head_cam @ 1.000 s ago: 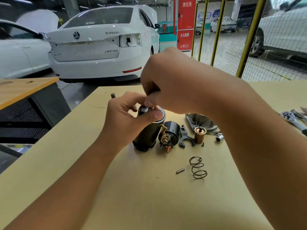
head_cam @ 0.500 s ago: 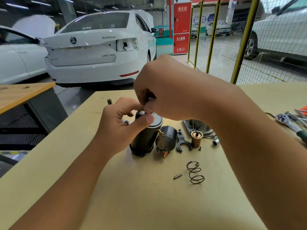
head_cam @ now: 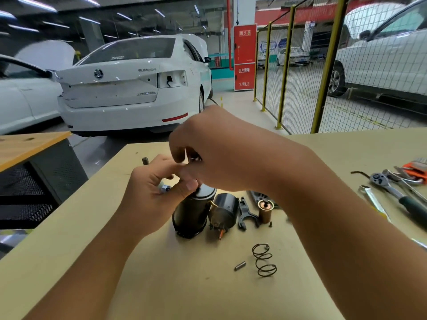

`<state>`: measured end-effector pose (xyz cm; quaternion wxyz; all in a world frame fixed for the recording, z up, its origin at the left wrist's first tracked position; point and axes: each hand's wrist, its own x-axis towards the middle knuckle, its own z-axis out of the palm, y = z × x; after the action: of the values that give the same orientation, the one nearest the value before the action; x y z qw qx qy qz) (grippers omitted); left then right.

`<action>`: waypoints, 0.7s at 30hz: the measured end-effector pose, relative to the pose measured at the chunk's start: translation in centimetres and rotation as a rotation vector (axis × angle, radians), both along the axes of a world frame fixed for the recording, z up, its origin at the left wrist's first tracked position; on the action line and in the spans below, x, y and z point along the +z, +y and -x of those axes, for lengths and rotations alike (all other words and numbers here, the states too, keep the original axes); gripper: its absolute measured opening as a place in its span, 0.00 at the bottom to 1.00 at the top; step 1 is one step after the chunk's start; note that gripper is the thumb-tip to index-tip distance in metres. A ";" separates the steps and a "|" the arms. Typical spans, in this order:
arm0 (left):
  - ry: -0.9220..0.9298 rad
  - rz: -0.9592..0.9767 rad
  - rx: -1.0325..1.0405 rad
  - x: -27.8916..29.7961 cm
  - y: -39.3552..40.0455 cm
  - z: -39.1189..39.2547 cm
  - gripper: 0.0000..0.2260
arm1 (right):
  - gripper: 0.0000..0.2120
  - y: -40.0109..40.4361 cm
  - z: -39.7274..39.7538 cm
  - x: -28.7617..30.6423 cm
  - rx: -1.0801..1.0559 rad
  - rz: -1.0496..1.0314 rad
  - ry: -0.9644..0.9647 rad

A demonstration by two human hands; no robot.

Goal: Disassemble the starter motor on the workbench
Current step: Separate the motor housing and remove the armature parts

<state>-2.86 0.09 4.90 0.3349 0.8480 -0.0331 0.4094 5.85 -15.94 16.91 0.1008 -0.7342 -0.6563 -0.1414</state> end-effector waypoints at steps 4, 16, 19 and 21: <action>-0.048 0.024 0.059 -0.1 -0.9 -0.3 0.11 | 0.13 0.1 -0.2 -0.1 -0.093 0.021 0.054; -0.031 -0.063 0.065 0.1 -0.7 -0.2 0.13 | 0.12 -0.2 0.2 -0.2 -0.111 0.045 0.029; -0.026 -0.088 0.036 0.3 -0.4 -0.1 0.12 | 0.04 -0.2 0.3 0.0 -0.092 0.070 -0.030; 0.009 -0.099 0.027 0.4 0.0 0.1 0.11 | 0.04 -0.1 0.3 0.0 -0.067 0.083 -0.057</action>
<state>-2.99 0.08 5.31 0.2872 0.8657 -0.0405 0.4079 5.60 -16.07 16.93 0.0467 -0.7550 -0.6393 -0.1383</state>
